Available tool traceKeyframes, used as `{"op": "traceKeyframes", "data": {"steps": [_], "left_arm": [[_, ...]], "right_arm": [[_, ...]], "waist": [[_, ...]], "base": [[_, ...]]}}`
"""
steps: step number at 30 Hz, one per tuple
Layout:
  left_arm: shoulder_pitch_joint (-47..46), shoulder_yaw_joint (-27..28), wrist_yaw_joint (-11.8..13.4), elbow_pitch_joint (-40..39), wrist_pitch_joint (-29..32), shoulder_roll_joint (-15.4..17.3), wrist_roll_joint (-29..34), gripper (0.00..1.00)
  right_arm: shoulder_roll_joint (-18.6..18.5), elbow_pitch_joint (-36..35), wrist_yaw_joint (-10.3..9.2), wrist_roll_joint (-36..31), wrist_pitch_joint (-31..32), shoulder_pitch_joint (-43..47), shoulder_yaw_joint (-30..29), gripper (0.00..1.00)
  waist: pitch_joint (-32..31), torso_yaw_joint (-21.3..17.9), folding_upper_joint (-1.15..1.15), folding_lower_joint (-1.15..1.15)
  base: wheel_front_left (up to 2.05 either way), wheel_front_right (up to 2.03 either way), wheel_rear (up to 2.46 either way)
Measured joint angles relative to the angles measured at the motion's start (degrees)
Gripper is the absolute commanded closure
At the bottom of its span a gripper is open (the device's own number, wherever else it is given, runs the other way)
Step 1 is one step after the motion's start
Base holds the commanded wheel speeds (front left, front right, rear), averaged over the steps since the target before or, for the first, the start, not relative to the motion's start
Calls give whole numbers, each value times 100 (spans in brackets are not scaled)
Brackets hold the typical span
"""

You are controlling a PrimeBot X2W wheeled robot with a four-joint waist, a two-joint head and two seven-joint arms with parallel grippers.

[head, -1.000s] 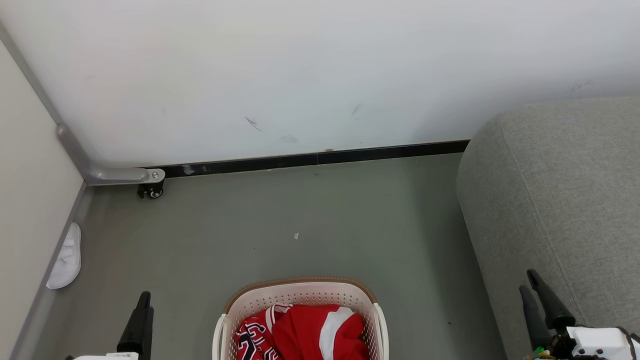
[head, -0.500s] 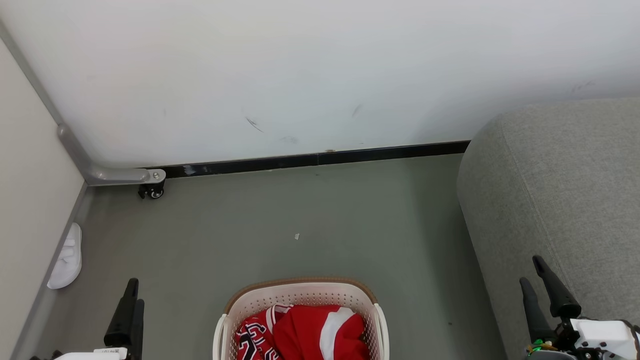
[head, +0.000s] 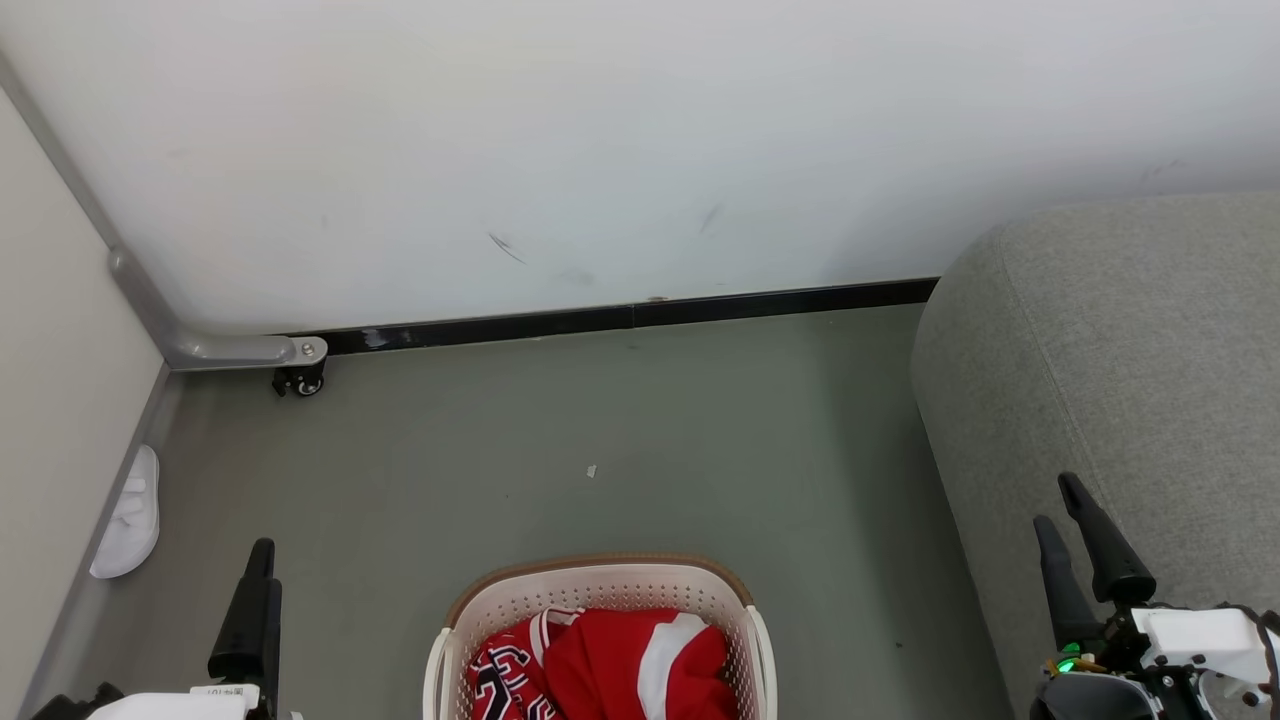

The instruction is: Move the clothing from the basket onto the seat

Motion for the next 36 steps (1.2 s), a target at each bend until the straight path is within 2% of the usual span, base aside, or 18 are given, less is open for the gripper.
{"op": "traceKeyframes", "data": {"steps": [9, 18, 23, 30, 33, 36], "left_arm": [[-64, -108, 0, -96, -213, 5, 266, 0], [-163, -218, 0, -196, -464, 27, 697, 0], [-186, -254, 0, -222, -657, 91, 1087, 0], [-265, -407, 0, -285, -858, 137, 1552, 0], [-266, -490, 0, -298, -960, 226, 1901, 0], [-269, -581, 0, -304, -1042, 305, 2251, 0]], "right_arm": [[-104, -170, 0, -361, -152, -7, 191, 0], [-321, -296, 0, -938, -330, -112, 474, 0], [-435, -386, 0, -1293, -485, -113, 652, 0], [-633, -409, 0, -1860, -701, -123, 894, 0], [-724, -432, 0, -2159, -806, -245, 1004, 0], [-760, -436, 0, -2390, -907, -325, 1121, 0]], "waist": [[-32, -12, 0, 41], [-53, -14, 0, 49], [-50, -15, 0, 32], [-29, -21, 0, -4], [-13, -25, 0, -23], [0, -28, 0, -32]], "base": [[0, 0, 0], [0, 0, 0], [0, 0, 0], [0, 0, 0], [0, 0, 0], [0, 0, 0]]}}
